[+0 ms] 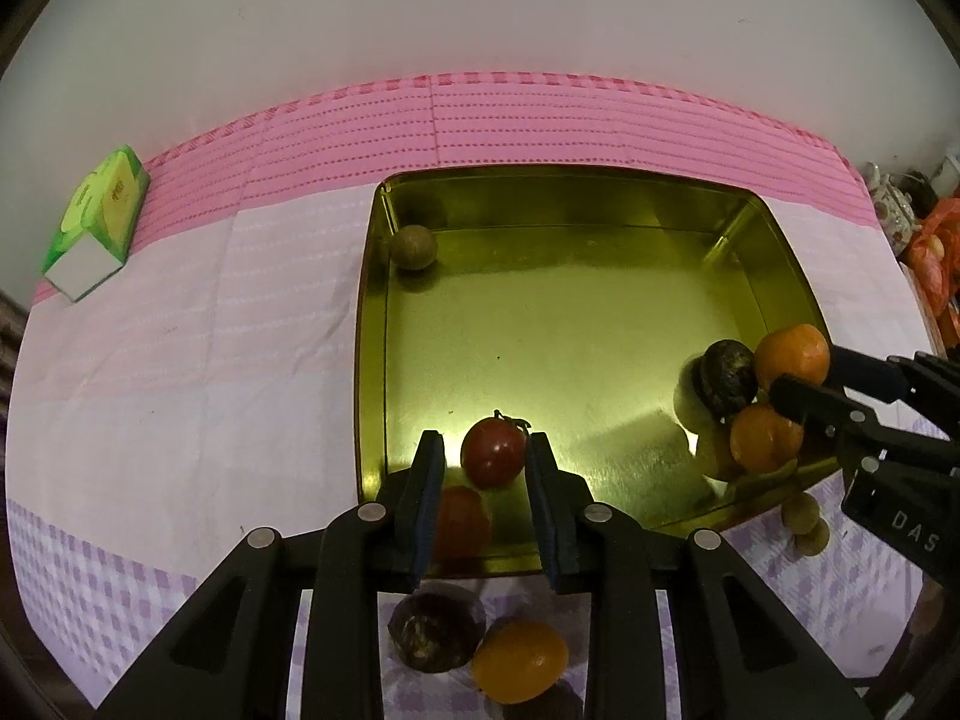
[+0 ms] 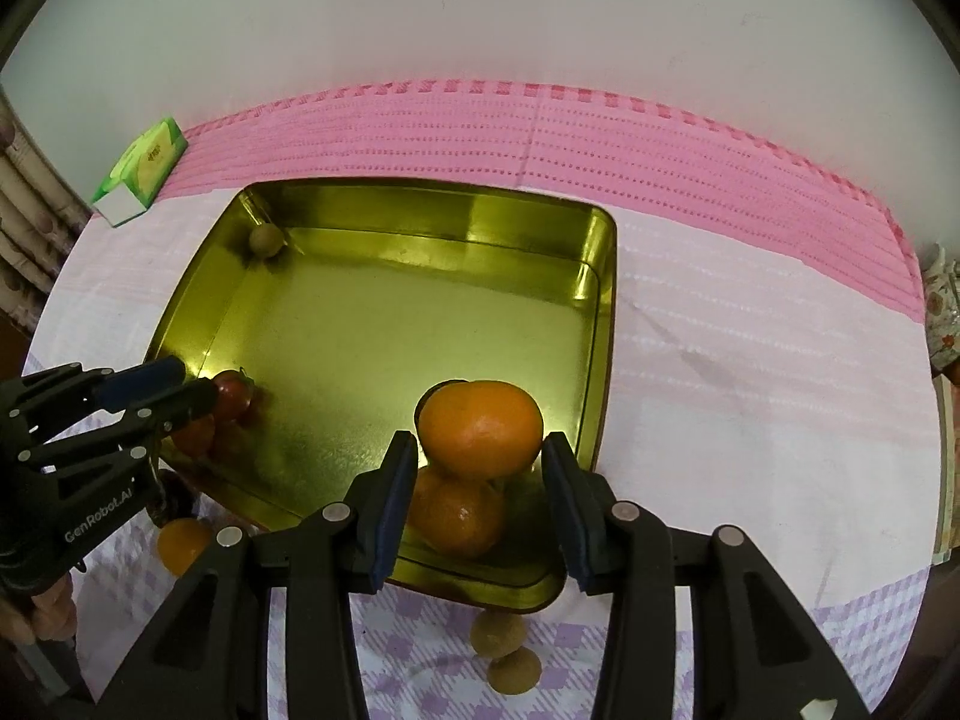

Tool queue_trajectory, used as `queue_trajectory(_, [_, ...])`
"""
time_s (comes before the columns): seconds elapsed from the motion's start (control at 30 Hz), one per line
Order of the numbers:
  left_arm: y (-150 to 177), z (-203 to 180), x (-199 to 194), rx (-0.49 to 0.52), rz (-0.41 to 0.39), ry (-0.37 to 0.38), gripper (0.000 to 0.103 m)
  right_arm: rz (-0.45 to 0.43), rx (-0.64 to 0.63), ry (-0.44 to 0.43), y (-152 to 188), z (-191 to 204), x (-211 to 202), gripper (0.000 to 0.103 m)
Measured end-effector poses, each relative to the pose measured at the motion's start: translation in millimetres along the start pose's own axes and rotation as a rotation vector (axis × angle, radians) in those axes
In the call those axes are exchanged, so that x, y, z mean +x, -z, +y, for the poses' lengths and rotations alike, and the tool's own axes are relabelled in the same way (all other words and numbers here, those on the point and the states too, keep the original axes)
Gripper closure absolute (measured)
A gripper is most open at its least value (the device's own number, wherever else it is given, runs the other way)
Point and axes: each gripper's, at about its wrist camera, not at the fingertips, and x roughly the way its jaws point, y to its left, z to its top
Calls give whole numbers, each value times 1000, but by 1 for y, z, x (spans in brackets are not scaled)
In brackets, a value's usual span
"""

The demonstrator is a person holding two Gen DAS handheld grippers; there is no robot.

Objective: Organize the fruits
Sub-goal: 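Carry both fruits into the tin and open both grippers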

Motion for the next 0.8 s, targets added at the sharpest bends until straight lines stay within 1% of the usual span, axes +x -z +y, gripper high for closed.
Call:
queue_trajectory(0.1, [2, 1, -5, -4, -4, -3, 70, -14, -2, 9, 0, 1, -6, 62])
queue_trajectory(0.27, [10, 0, -15, 1, -27, -8, 70, -32, -10, -8, 6, 6, -18, 62])
queue_trajectory(0.47, [20, 0, -25, -6, -36, -13, 70, -33, -25, -26, 18, 17, -26, 62])
queue_trajectory(0.63, [34, 14, -43, -27, -59, -19, 70, -36, -40, -57, 41, 31, -38, 62])
queue_trajectory(0.8, [61, 35, -60, -48, -77, -48, 70, -16, -64, -95, 68, 47, -39, 62])
